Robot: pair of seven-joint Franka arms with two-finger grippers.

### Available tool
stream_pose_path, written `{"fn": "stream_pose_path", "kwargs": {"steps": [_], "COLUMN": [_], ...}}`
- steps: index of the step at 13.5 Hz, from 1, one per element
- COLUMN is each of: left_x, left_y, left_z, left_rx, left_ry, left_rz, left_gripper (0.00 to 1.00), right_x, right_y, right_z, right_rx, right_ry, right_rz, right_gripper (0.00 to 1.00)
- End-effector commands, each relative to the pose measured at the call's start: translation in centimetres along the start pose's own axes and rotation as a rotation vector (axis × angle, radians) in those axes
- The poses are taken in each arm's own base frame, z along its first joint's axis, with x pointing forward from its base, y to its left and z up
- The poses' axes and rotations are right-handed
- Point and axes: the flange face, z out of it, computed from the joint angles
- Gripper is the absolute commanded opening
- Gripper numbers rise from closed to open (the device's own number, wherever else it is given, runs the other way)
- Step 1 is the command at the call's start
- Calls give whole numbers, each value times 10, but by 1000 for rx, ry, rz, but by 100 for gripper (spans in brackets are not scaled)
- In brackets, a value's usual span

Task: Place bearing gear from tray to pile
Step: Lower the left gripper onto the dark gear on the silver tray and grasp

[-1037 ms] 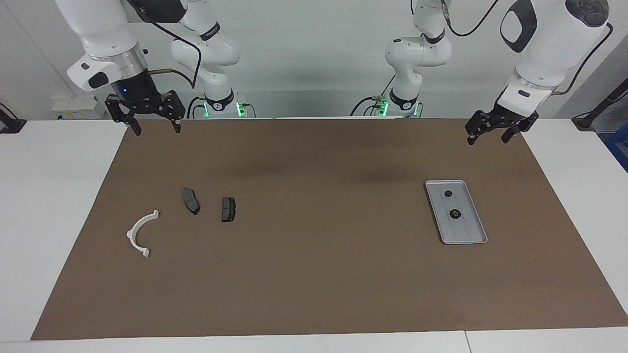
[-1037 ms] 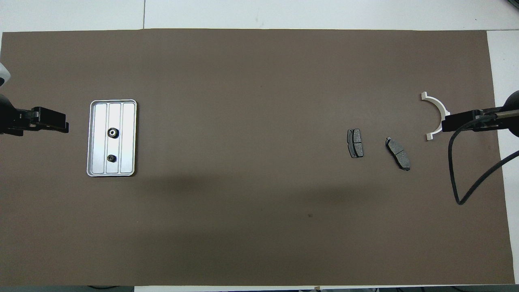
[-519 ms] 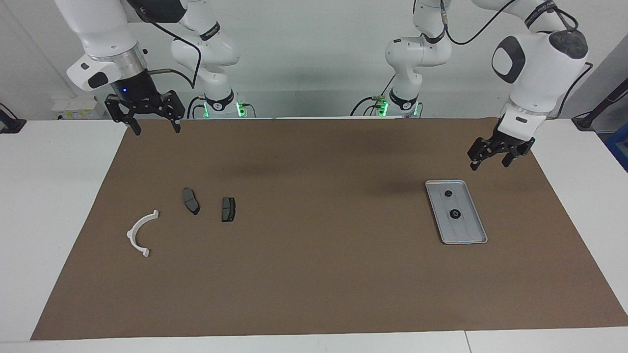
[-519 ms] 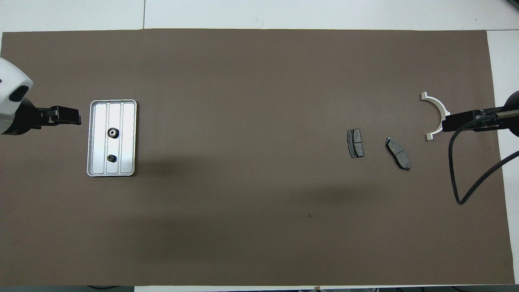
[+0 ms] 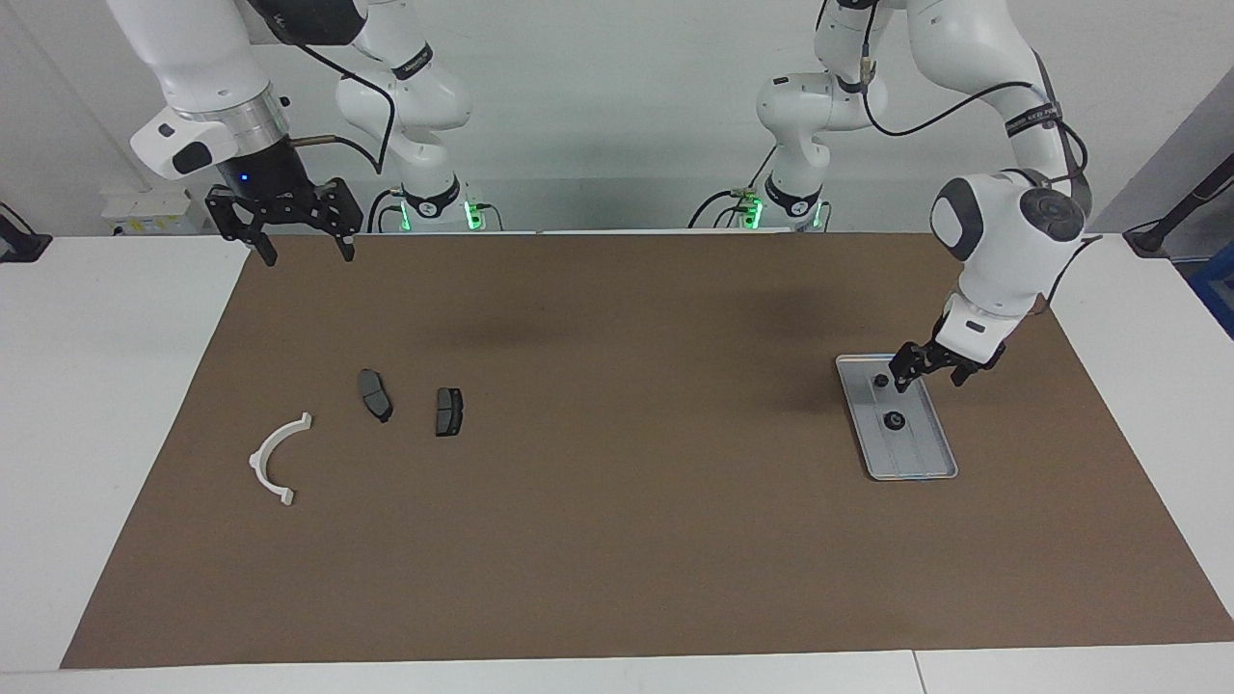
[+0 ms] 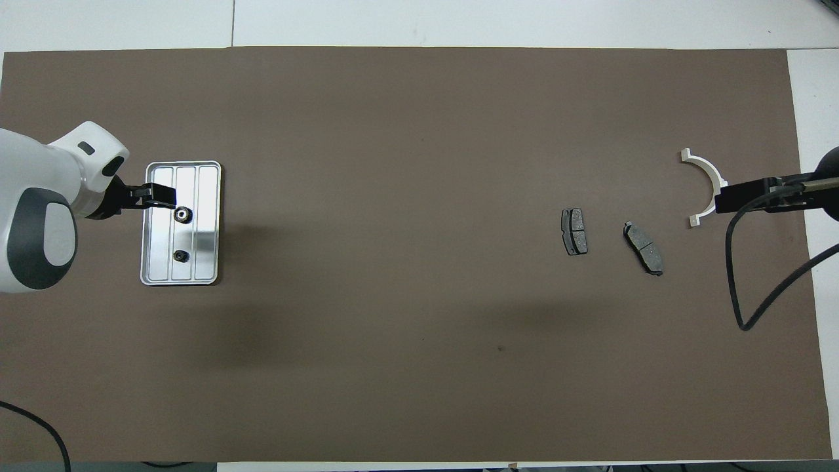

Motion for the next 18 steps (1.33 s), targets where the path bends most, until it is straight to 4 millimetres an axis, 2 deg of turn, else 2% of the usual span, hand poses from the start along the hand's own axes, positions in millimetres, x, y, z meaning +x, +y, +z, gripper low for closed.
{"fn": "stream_pose_path", "kwargs": {"steps": [1, 4, 6, 12, 18], "left_x": [10, 11, 10, 6, 4], "left_y": [-3, -13, -9, 6, 6], "left_z": [48, 64, 66, 69, 72], "left_rx": [6, 7, 8, 6, 5], "left_ry": [-1, -10, -17, -26, -31], "left_rz": [3, -18, -49, -92, -93], "left_gripper": [97, 85, 74, 72, 65], "right_x": [-7, -6, -7, -7, -11], "right_y": [1, -4, -3, -4, -12], "right_z": [-3, -3, -5, -5, -16], "right_rx": [7, 8, 8, 7, 8], "right_ry": [2, 5, 8, 8, 29], "right_rz": [11, 2, 3, 0, -17], "right_gripper": [100, 100, 100, 100, 100]}}
